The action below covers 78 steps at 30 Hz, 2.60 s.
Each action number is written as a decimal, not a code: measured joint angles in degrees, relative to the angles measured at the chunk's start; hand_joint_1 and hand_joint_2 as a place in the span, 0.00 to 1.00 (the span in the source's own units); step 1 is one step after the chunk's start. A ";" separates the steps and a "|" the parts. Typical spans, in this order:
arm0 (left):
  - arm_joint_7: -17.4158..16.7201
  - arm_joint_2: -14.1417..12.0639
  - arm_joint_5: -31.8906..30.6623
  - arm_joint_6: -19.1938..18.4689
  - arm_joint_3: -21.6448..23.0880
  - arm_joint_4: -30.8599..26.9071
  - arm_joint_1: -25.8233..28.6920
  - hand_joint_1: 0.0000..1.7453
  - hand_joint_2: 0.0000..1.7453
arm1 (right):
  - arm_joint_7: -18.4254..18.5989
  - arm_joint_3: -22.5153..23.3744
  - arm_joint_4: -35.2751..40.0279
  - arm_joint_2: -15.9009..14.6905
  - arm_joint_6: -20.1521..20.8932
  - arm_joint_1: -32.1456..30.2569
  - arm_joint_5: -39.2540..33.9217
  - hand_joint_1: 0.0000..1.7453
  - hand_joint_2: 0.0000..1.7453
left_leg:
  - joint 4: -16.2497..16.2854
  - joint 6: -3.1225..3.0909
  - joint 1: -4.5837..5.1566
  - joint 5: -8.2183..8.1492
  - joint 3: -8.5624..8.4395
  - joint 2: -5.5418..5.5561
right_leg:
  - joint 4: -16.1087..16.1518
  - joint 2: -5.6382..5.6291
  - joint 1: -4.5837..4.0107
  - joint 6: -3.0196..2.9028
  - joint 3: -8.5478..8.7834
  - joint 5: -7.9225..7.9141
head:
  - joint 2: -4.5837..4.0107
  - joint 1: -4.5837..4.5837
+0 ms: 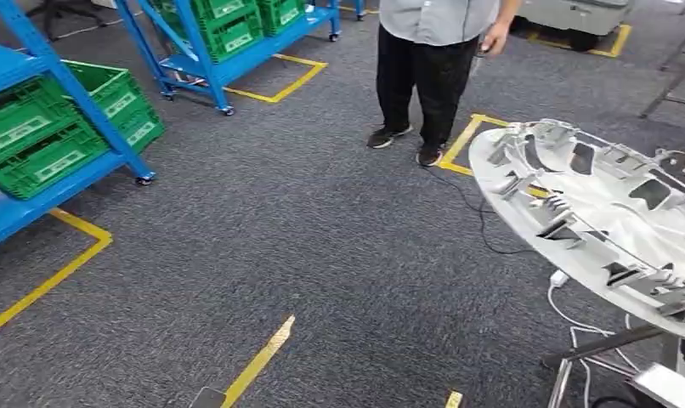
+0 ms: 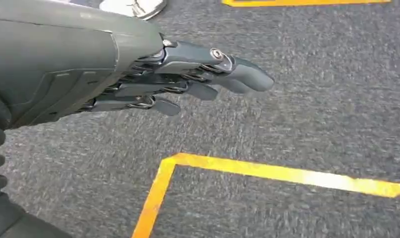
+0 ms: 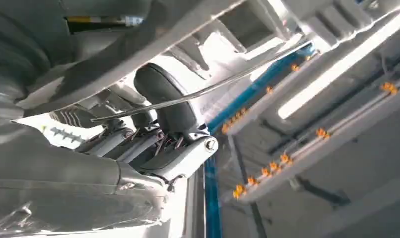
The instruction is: Take the parts from the cabinet and place them on the table.
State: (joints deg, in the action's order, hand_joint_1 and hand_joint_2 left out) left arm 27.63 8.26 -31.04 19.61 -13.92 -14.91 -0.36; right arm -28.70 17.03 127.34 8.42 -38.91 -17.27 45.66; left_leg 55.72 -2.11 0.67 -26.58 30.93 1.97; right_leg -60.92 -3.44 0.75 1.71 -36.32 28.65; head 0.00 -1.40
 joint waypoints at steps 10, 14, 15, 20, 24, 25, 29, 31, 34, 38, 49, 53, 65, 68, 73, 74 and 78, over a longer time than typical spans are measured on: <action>0.18 0.44 -0.09 0.00 -0.68 0.02 0.34 0.00 1.00 | -2.34 3.93 1.18 1.86 0.00 -0.05 -2.43 1.00 1.00 | 1.53 1.70 0.35 -1.26 0.11 -7.37 | 2.55 7.39 0.51 0.91 3.94 -0.28 | 0.00 -0.43; 0.20 0.44 -0.09 0.02 -0.87 0.02 0.07 0.00 1.00 | -2.69 5.44 1.75 2.99 0.00 -0.42 -3.38 1.00 1.00 | 1.78 2.62 -0.02 -1.70 -0.07 -8.30 | 2.39 5.07 0.61 -0.62 3.43 -0.69 | 0.00 -0.35; 0.24 0.46 -0.09 0.02 -0.92 0.02 0.03 0.00 1.00 | -2.84 5.81 2.01 3.30 0.00 -0.49 -3.76 1.00 1.00 | 2.91 2.99 -0.22 -3.00 0.22 -5.74 | 2.39 4.64 0.65 -0.84 3.30 -0.80 | 0.00 -0.22; 0.33 0.61 -0.07 0.02 -1.22 0.04 0.40 0.00 1.00 | -3.78 7.43 2.56 4.68 0.02 -0.70 -5.48 1.00 1.00 | 19.03 3.12 -0.53 -9.75 7.40 -2.54 | 2.36 1.00 0.38 -1.65 2.84 -1.23 | 0.00 -0.22; 0.11 0.61 -0.07 0.02 -1.55 0.04 0.00 0.00 1.00 | -3.23 8.15 2.99 5.16 0.02 -0.72 -5.44 1.00 1.00 | 4.15 1.25 -0.43 -0.96 0.57 2.56 | 2.36 -2.04 0.53 -1.41 2.76 -1.64 | 0.00 -0.22; 0.04 0.52 -0.07 0.02 -1.75 0.04 0.04 0.00 1.00 | -3.41 8.54 3.04 5.44 0.02 -0.61 -5.73 1.00 1.00 | 2.69 0.69 -0.65 -1.42 0.02 4.51 | 2.15 -2.76 0.16 -1.12 2.50 -1.66 | 0.00 -0.33; -0.02 0.91 -0.07 0.04 -2.10 0.04 0.10 0.00 1.00 | -5.59 11.25 4.43 7.51 0.02 -1.29 -7.84 1.00 1.00 | 0.83 0.93 -0.72 -1.15 -0.42 1.83 | 2.62 -5.18 0.71 0.48 0.76 -2.57 | 0.00 0.00; 0.00 0.98 -0.09 0.04 -2.32 0.04 0.01 0.00 1.00 | -6.14 12.15 4.63 8.11 0.02 -1.63 -8.59 1.00 1.00 | 0.22 0.62 -0.74 -0.78 -0.51 0.06 | -1.30 1.29 0.43 0.44 -0.85 0.39 | 0.00 -0.52; 0.00 1.07 -0.11 0.04 -2.40 0.04 0.56 0.00 1.00 | -6.51 12.68 4.87 8.52 0.02 -1.60 -8.83 1.00 1.00 | 0.26 0.51 -0.55 -0.86 -0.41 -2.44 | -11.22 2.86 0.51 0.97 -5.04 5.63 | 0.00 -0.54; 0.00 1.07 -0.11 0.07 -2.40 0.04 0.57 0.00 1.00 | -6.53 12.76 4.89 8.57 0.02 -1.64 -8.83 1.00 1.00 | 0.27 0.50 -0.55 -0.87 -0.38 -2.70 | -12.00 2.88 0.52 1.04 -5.40 5.95 | 0.00 -0.59; 0.42 1.27 -0.02 0.13 -3.48 0.04 0.72 0.00 1.00 | -5.40 17.61 5.99 10.53 0.02 -3.06 -7.50 1.00 1.00 | 13.44 3.60 -0.77 -9.59 4.29 -2.69 | 2.57 3.07 0.79 -1.51 3.77 -0.43 | 0.00 -0.24; 0.52 1.25 0.02 0.13 -3.87 0.04 1.10 0.00 1.00 | -4.55 18.79 6.01 10.82 0.02 -3.56 -6.84 1.00 1.00 | 15.90 3.16 -0.78 -7.33 5.60 -2.33 | 2.52 -0.08 0.64 -1.63 3.65 -0.61 | 0.00 -0.26; 1.03 1.73 -0.26 0.28 -5.27 0.02 1.44 0.00 1.00 | -1.92 23.39 6.27 11.12 0.02 -4.09 -4.74 1.00 1.00 | 0.82 0.72 -0.85 -1.68 -0.50 -2.82 | -10.60 2.66 0.40 1.09 -3.94 5.96 | 0.00 -0.92; 1.03 1.68 -0.59 0.28 -5.68 0.02 1.53 0.00 1.00 | -1.70 24.44 6.27 11.12 0.02 -4.21 -3.10 1.00 1.00 | 0.90 0.69 -0.68 -1.78 -0.47 -5.18 | -12.40 3.13 0.43 1.35 -4.15 5.04 | 0.00 -0.94; 1.03 1.86 -1.07 0.28 -6.36 0.02 1.41 0.00 1.00 | -1.40 25.51 6.32 11.12 0.02 -3.96 -0.94 1.00 1.00 | 1.27 1.70 0.15 -2.32 -1.02 -7.86 | 2.98 7.91 -0.18 -0.09 4.86 0.14 | 0.00 -0.81; 1.03 1.84 -1.14 0.28 -6.51 0.02 1.41 0.00 1.00 | -1.29 25.72 6.32 11.12 0.02 -4.07 0.01 1.00 1.00 | 1.21 1.92 0.13 -2.23 -1.02 -8.46 | 2.79 7.38 -0.22 -0.25 4.46 0.17 | 0.00 -0.95; 1.03 1.86 -1.36 0.28 -6.78 0.02 1.12 0.00 1.00 | -0.90 26.18 6.29 11.26 0.02 -5.06 2.31 1.00 1.00 | 3.58 3.23 -0.37 -4.79 -0.39 -4.58 | 3.11 4.81 0.28 -1.48 4.19 -0.50 | 0.00 -0.74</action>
State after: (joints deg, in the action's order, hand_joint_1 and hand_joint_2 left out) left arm 28.65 10.12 -32.39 19.89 -20.70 -14.88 0.75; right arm -29.60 43.21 133.63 19.67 -38.88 -22.33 47.97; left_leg 59.30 1.13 0.30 -31.37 30.54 -2.62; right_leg -57.80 1.37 1.03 0.23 -32.13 28.16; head 0.00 -2.14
